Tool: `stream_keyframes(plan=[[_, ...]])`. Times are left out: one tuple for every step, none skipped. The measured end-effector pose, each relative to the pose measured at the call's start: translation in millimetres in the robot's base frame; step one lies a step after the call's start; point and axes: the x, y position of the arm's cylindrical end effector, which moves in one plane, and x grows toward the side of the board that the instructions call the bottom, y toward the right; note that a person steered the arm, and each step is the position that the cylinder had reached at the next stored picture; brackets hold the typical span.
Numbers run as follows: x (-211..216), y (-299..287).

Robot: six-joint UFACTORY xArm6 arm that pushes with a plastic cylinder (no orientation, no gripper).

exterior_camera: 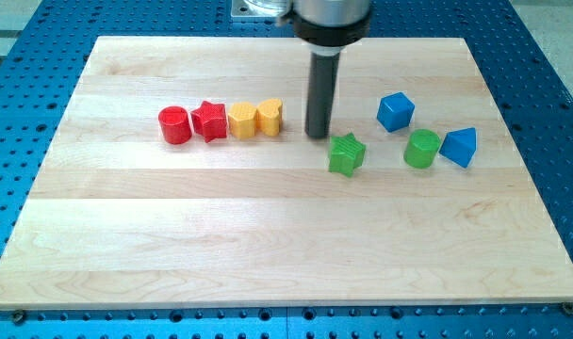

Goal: Separate the green star and the cube from the green circle and the triangle

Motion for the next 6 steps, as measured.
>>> stream_keyframes(plan=[[30.6, 1.7], [34.4, 6.2], [37.4, 38.3], [70.9, 16.1], [84.0, 36.2], [61.8, 61.5]])
